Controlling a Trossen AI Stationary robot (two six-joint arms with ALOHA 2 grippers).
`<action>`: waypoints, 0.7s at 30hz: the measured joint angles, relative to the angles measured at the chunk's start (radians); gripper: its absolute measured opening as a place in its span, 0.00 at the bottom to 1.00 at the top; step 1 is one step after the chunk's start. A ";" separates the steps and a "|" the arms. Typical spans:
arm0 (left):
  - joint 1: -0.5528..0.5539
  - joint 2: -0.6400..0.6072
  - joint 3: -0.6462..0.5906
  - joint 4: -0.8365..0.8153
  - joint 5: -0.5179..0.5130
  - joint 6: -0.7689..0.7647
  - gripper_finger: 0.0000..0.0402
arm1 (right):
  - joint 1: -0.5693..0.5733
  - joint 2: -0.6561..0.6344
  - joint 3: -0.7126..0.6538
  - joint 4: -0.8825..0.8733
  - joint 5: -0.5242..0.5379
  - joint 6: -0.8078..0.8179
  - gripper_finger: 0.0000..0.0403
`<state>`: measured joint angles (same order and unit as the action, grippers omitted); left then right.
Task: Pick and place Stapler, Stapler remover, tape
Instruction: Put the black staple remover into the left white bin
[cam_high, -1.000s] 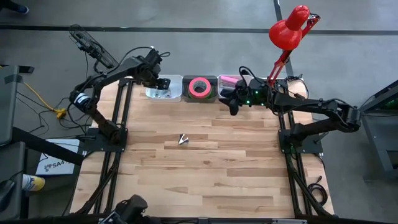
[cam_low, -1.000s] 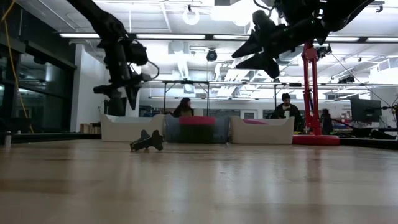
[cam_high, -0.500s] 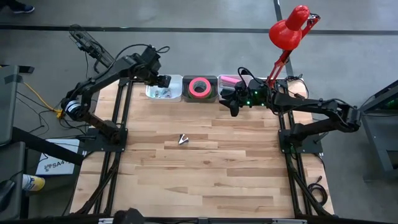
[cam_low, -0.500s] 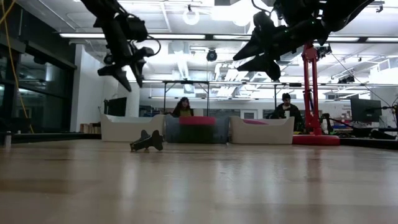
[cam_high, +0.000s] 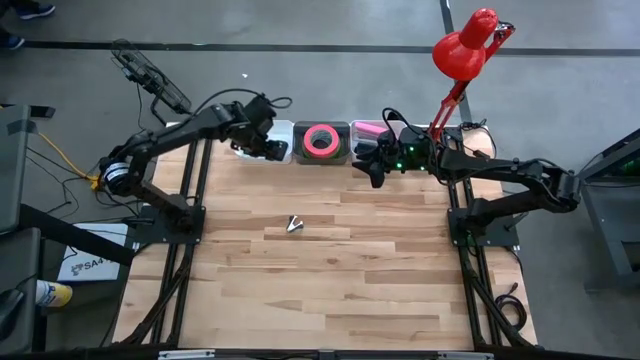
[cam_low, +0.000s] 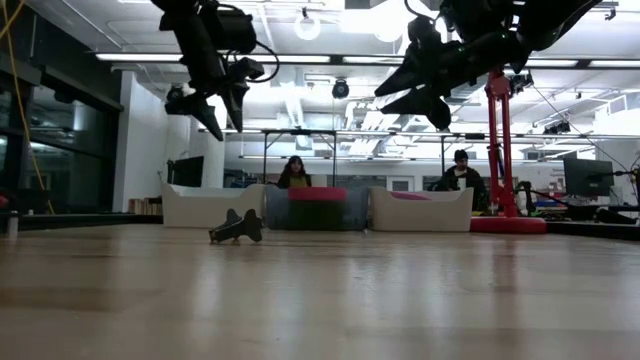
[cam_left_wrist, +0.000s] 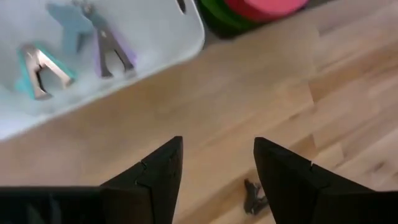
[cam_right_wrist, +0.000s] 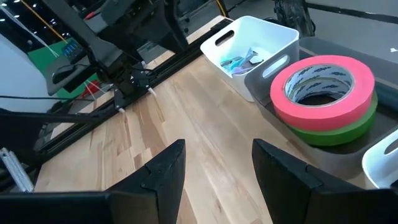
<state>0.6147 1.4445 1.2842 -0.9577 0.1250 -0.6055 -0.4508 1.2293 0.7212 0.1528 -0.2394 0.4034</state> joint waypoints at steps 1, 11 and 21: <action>-0.014 0.000 0.000 -0.006 0.000 -0.010 0.49 | 0.000 0.000 0.000 -0.001 -0.005 0.000 0.44; -0.136 0.000 0.000 -0.014 0.015 -0.122 0.49 | 0.000 0.000 0.000 -0.028 -0.037 0.000 0.44; -0.283 0.009 -0.001 -0.013 -0.086 -0.239 0.49 | 0.000 0.000 0.000 -0.077 -0.054 -0.002 0.44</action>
<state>0.3315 1.4534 1.2835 -0.9707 0.0394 -0.8441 -0.4509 1.2293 0.7212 0.0753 -0.2932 0.4011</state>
